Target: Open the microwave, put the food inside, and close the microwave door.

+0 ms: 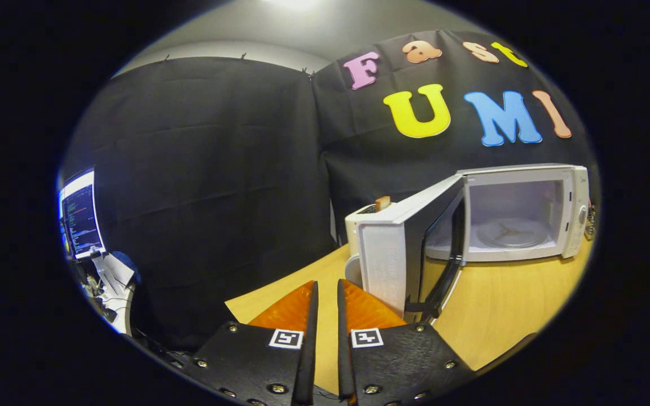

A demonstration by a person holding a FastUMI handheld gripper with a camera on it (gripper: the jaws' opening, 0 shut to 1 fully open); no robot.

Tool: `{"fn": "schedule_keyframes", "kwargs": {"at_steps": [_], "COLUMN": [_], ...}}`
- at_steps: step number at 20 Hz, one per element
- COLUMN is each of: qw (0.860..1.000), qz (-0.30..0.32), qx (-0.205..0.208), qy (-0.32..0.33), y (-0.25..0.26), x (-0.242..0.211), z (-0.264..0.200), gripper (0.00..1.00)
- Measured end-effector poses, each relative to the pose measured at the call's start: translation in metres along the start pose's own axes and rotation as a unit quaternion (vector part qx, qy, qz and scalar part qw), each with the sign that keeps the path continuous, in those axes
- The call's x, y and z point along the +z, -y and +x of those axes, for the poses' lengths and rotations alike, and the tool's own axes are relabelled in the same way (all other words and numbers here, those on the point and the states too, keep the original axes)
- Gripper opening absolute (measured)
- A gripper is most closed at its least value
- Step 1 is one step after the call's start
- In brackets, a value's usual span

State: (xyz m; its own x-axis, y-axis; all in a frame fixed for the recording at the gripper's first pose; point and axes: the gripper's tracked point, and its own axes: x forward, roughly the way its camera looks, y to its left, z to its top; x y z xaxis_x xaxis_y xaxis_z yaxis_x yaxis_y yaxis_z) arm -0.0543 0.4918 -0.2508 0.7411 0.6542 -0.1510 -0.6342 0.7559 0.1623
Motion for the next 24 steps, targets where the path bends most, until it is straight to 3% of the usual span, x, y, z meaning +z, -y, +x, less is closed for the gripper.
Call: {"fn": "schedule_keyframes", "kwargs": {"at_steps": [3, 8, 9, 13, 14, 16, 21, 24], "qw": [1.0, 0.999, 0.999, 1.0, 1.0, 0.999, 0.993, 0.982], "qz": [-0.003, 0.008, 0.007, -0.011, -0.022, -0.039, -0.038, -0.035], "qx": [0.016, 0.038, 0.038, 0.022, 0.02, -0.004, -0.079, -0.152], "qy": [0.026, 0.007, -0.001, 0.002, 0.003, 0.023, 0.081, 0.102], "y": [-0.005, -0.007, -0.003, 0.028, 0.035, 0.06, 0.133, 0.196], "x": [0.018, 0.022, 0.021, 0.03, 0.032, 0.045, 0.078, 0.091], "z": [-0.004, -0.03, -0.037, -0.07, -0.081, -0.103, -0.153, -0.186], "gripper": [0.18, 0.32, 0.39, 0.49, 0.6, 0.84, 0.85, 0.86]}}
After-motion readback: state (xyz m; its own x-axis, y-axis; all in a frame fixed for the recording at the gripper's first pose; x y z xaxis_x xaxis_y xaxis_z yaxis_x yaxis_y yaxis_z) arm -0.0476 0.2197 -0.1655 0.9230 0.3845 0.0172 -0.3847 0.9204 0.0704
